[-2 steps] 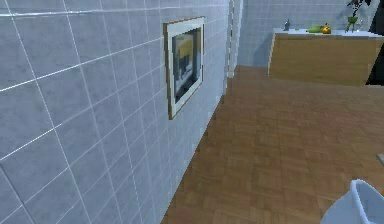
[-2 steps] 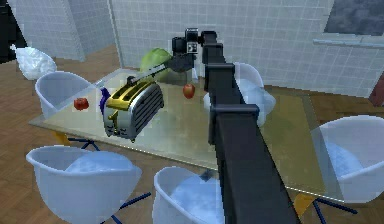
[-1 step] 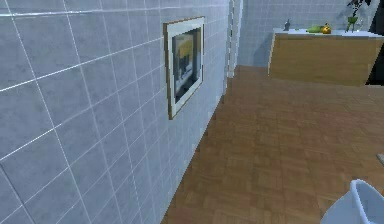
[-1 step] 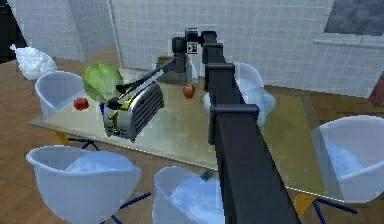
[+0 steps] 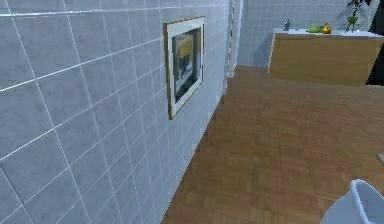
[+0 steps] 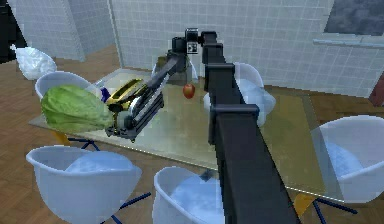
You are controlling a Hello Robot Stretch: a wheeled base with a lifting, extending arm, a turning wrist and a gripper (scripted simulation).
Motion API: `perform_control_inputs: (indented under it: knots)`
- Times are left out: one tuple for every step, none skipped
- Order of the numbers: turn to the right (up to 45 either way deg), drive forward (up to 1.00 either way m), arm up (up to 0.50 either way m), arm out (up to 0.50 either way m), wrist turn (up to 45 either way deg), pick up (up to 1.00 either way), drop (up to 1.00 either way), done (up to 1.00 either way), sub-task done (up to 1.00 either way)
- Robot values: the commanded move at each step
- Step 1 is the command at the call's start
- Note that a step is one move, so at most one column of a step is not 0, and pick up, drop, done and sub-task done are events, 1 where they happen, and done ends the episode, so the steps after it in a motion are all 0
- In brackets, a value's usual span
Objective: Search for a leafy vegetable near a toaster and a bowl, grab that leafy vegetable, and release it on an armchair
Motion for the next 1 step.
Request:
perform_control_inputs:
  knots:
    - [0.0,0.00,0.00,-0.48,0.0,0.00,0.00,0.00,0.00]
